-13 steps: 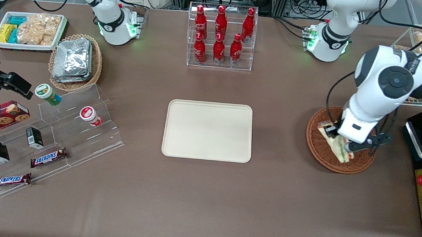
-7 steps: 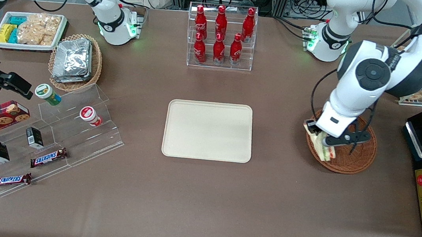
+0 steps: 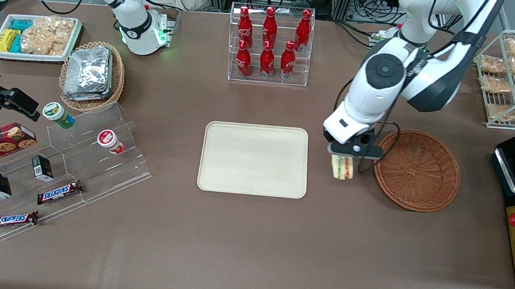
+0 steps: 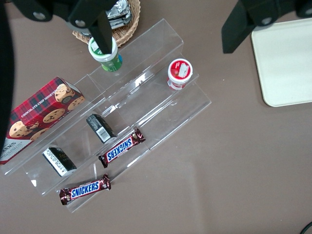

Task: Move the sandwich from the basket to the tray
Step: 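Lift the sandwich out of the basket and carry it toward the tray, then lower the sandwich onto the cream tray and open the left gripper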

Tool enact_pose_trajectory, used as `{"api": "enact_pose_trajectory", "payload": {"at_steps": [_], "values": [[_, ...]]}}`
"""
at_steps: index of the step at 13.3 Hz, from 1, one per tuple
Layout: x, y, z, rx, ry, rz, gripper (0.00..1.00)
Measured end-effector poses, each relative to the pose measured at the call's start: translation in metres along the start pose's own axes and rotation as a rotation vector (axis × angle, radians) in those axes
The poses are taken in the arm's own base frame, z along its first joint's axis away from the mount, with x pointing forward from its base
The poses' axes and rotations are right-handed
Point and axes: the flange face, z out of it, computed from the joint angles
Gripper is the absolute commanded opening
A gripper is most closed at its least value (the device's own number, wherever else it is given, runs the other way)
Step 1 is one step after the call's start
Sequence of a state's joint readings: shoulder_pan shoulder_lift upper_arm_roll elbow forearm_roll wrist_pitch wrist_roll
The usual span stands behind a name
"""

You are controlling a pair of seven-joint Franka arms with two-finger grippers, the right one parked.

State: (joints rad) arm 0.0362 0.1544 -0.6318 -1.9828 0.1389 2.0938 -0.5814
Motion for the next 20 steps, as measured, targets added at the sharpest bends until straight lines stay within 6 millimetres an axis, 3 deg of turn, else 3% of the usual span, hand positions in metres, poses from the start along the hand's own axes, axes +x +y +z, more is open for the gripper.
{"api": "enact_pose_trajectory", "payload": {"at_steps": [6, 11, 16, 20], "values": [[-0.020, 0.079, 0.040, 0.026, -0.019, 0.205, 0.00], [-0.017, 0.126, 0.098, 0.020, -0.058, 0.279, 0.00], [-0.016, 0.138, 0.162, 0.027, -0.072, 0.206, 0.00], [-0.014, 0.141, 0.178, 0.004, -0.085, 0.145, 0.00]]}}
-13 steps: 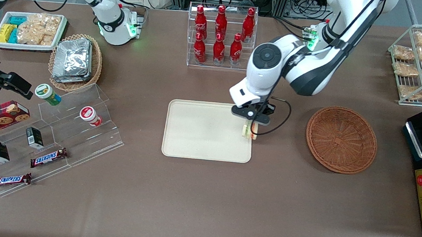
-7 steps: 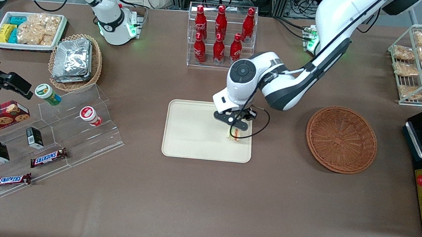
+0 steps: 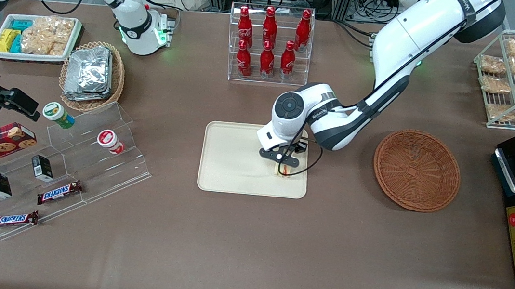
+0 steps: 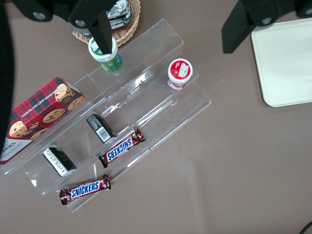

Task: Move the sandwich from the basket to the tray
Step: 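Lower the sandwich onto the cream tray and open the left gripper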

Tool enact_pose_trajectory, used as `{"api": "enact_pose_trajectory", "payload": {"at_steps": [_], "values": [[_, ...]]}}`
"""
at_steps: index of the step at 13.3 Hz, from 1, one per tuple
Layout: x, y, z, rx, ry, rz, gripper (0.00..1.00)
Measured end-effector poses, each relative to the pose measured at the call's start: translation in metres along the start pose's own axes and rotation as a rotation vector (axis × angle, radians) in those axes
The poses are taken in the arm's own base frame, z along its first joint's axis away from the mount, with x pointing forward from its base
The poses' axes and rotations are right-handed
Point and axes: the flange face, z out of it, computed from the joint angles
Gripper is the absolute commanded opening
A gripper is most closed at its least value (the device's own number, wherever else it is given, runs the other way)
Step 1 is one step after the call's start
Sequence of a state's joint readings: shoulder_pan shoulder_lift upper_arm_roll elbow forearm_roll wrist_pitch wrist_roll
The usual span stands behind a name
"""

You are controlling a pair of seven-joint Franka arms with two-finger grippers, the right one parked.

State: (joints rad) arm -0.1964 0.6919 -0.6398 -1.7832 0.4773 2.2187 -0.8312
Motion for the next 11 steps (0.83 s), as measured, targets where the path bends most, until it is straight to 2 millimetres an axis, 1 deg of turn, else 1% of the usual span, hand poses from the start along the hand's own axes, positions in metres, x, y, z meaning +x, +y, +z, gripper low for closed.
{"api": "enact_pose_trajectory", "payload": {"at_steps": [1, 2, 3, 4, 5, 6, 7, 8, 11], "values": [[-0.0001, 0.0001, 0.0014, 0.000, -0.002, -0.011, 0.00], [-0.0003, 0.0003, 0.0025, 0.000, -0.004, -0.015, 0.03], [-0.0007, 0.0006, 0.0038, 0.000, -0.007, -0.017, 0.18], [-0.0010, 0.0010, 0.0048, 0.000, -0.008, -0.017, 0.42], [-0.0012, 0.0012, 0.0054, 0.000, -0.010, -0.019, 0.62], [-0.0012, 0.0012, 0.0056, 0.000, -0.010, -0.022, 0.76], [-0.0013, 0.0013, 0.0056, 0.000, -0.010, -0.024, 0.96], [-0.0013, 0.0013, 0.0059, 0.000, -0.010, -0.025, 0.99], [-0.0009, 0.0012, 0.0059, 0.000, -0.010, -0.032, 0.99]]}}
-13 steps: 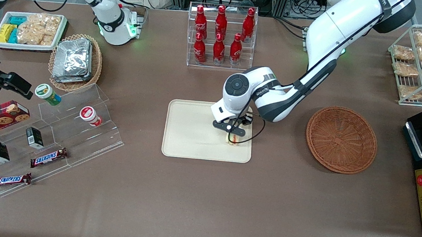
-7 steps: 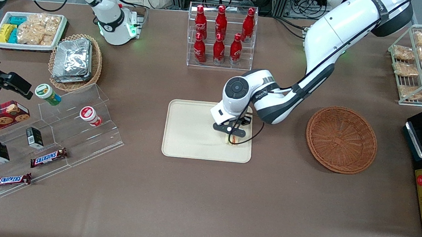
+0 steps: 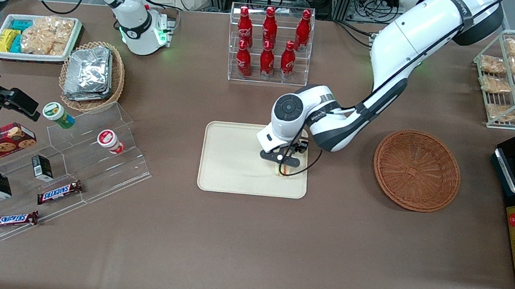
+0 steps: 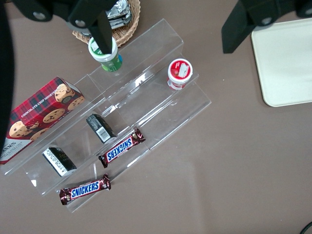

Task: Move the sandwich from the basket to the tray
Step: 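Lower the sandwich onto the cream tray and open the left gripper, then raise the left gripper away from the sandwich on the tray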

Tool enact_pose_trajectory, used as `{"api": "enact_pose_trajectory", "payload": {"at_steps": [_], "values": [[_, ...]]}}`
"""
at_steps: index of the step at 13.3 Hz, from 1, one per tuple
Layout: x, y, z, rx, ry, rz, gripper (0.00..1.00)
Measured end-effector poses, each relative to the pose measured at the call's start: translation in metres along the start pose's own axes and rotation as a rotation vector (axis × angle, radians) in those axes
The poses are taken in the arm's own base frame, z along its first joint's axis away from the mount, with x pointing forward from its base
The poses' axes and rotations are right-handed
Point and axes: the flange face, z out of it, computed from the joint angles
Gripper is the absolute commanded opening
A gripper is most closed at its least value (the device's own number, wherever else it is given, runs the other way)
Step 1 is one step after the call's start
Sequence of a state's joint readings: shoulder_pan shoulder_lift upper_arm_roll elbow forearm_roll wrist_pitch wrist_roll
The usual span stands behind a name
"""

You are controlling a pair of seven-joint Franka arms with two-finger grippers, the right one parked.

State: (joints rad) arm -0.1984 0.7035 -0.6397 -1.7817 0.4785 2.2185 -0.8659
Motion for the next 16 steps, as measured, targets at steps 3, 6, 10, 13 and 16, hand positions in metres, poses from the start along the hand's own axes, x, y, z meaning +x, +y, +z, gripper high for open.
{"api": "enact_pose_trajectory", "payload": {"at_steps": [3, 6, 10, 13, 16], "values": [[0.009, -0.004, -0.011, 0.019, -0.001, -0.027, 0.99], [0.039, -0.019, -0.056, 0.043, 0.007, -0.094, 0.99], [0.086, -0.074, -0.127, 0.034, 0.042, -0.231, 0.99], [0.104, -0.128, -0.169, 0.005, 0.082, -0.328, 0.99], [0.108, -0.187, -0.208, 0.012, 0.103, -0.415, 1.00]]}}
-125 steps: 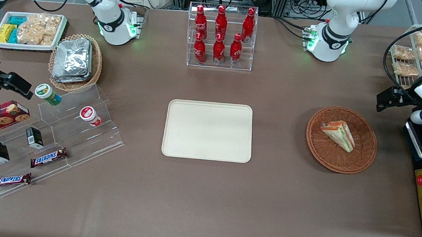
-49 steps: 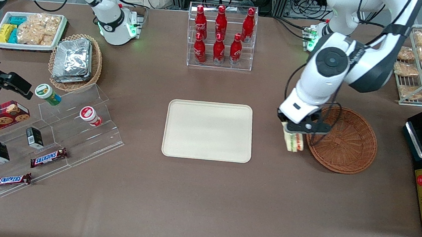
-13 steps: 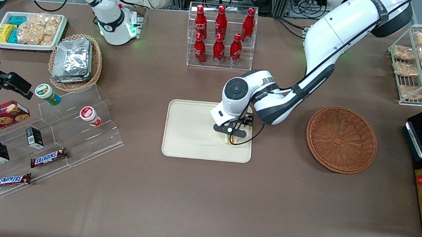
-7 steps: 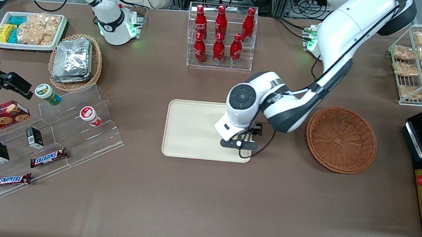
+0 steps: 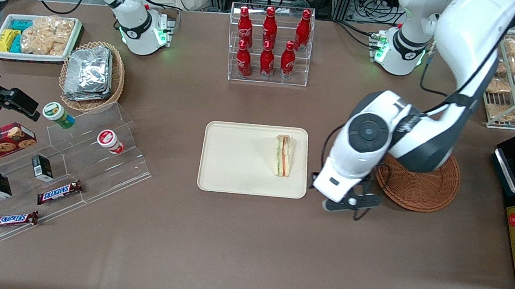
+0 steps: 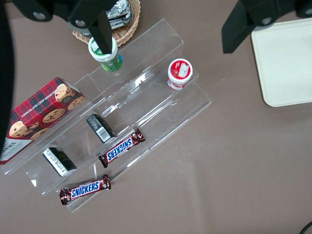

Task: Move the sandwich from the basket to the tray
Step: 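Raise the left gripper away from the sandwich on the tray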

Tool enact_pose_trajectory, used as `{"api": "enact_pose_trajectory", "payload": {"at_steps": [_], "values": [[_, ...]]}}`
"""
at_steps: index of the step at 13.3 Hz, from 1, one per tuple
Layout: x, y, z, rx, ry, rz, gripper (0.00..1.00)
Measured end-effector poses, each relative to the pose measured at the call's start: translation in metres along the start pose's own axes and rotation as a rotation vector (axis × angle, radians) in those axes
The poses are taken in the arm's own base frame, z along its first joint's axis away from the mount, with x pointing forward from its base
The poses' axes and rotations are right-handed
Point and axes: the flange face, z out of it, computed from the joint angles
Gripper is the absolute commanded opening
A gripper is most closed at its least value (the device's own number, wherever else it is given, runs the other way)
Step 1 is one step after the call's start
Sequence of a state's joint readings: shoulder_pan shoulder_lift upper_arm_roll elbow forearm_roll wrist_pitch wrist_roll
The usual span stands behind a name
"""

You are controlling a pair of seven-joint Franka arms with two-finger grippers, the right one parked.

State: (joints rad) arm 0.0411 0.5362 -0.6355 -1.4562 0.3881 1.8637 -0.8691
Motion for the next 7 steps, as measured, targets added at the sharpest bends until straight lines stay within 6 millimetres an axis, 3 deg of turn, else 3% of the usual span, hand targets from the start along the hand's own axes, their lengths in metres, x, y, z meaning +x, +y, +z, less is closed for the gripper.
{"api": "enact_pose_trajectory", "payload": {"at_steps": [7], "values": [[0.036, -0.105, -0.053, -0.027, -0.075, 0.058, 1.00]]}}
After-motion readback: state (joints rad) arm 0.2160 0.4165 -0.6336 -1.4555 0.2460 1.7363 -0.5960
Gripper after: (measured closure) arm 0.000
